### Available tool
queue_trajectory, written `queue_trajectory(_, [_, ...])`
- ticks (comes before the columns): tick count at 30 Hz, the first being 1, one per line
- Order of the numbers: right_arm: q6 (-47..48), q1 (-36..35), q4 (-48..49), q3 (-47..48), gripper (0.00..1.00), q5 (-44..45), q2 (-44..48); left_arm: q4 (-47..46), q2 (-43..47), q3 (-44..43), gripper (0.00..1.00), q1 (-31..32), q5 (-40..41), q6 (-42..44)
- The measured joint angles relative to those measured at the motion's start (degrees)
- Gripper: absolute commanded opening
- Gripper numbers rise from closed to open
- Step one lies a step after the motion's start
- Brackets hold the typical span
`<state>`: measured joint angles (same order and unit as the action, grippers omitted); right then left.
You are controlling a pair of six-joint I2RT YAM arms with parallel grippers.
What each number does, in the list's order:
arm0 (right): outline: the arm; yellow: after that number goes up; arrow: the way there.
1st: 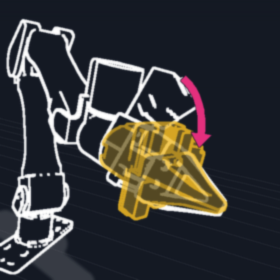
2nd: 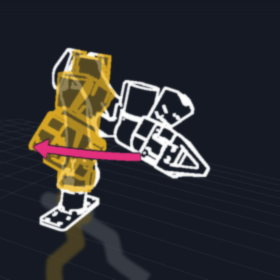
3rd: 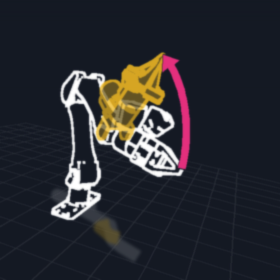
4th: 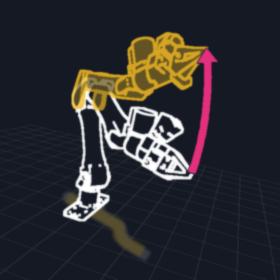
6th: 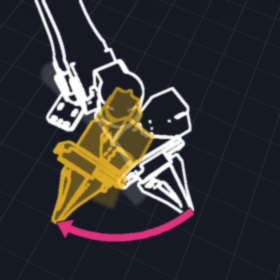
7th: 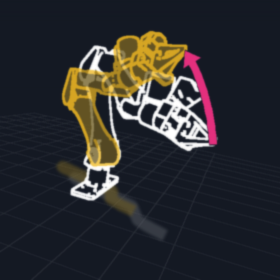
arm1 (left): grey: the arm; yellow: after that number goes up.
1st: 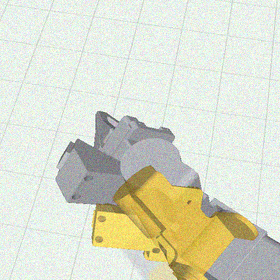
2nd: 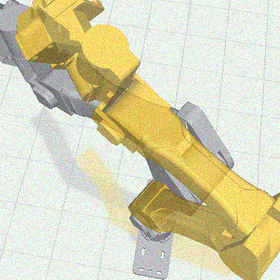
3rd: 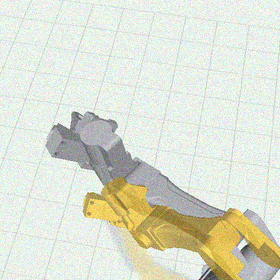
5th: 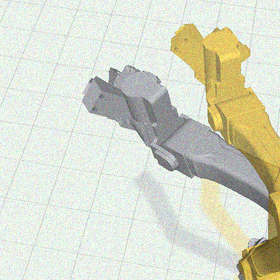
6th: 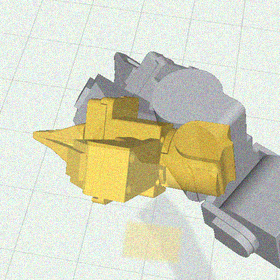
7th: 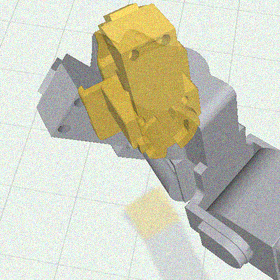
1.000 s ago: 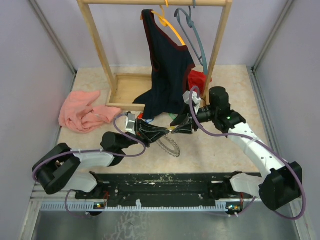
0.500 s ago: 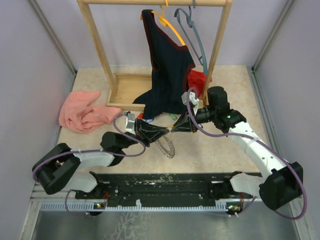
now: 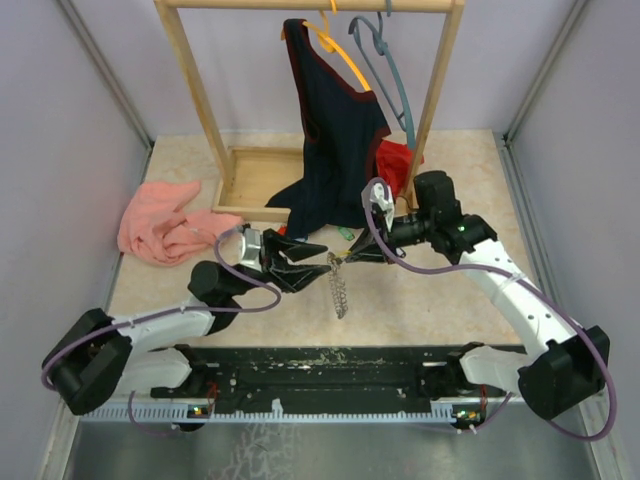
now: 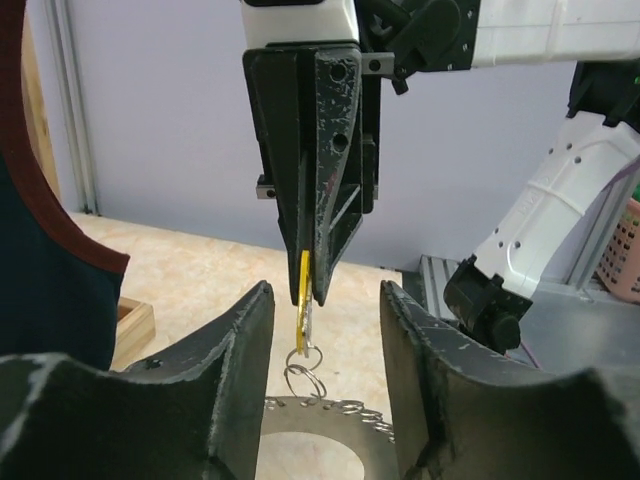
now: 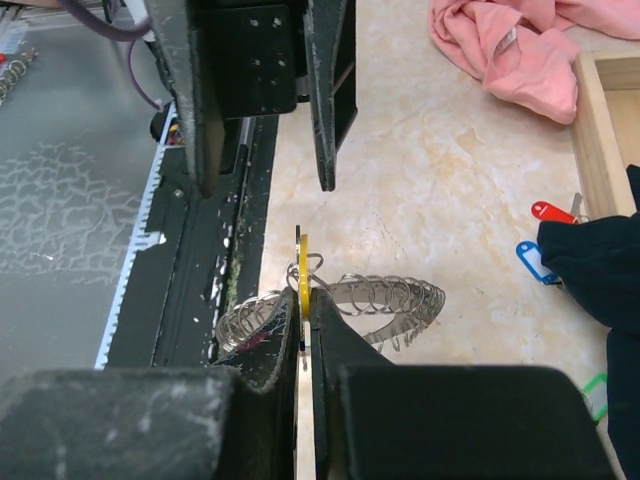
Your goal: Remove the keys from the keyring
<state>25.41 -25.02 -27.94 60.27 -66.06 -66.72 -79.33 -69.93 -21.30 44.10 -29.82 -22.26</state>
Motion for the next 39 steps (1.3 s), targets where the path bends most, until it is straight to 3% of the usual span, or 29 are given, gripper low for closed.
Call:
queue_trajectory(8, [7.19, -1.42, -8.96, 5.05, 0.0, 6.47, -1.4, 25.83, 7.26, -6.93, 0.7, -0.74, -5.77, 12.04])
queue_trajectory(11, [10.82, -2.54, -13.97, 7.93, 0.0, 9.51, -1.97, 33.51, 7.78, -10.01, 0.7, -0.74, -6.71, 15.69])
queue_trajectory(15, [15.74, -3.43, -20.2, 12.31, 0.0, 12.41, -4.09, 39.52, 6.4, -12.63, 0.62, -0.74, -8.39, 18.01])
queue_trajectory(19, [20.61, -4.37, -25.88, 15.37, 0.0, 14.56, -6.14, 42.73, 3.39, -14.95, 0.59, -0.74, -9.77, 18.93])
queue_trajectory(26, [23.91, -5.97, -30.23, 15.63, 0.0, 17.11, -6.82, 43.78, -0.61, -17.66, 0.45, -0.74, -12.26, 18.99])
queue_trajectory(39, [24.35, -6.12, -30.86, 15.63, 0.0, 18.12, -6.95, 43.82, -3.96, -19.3, 0.4, -0.72, -15.54, 18.64])
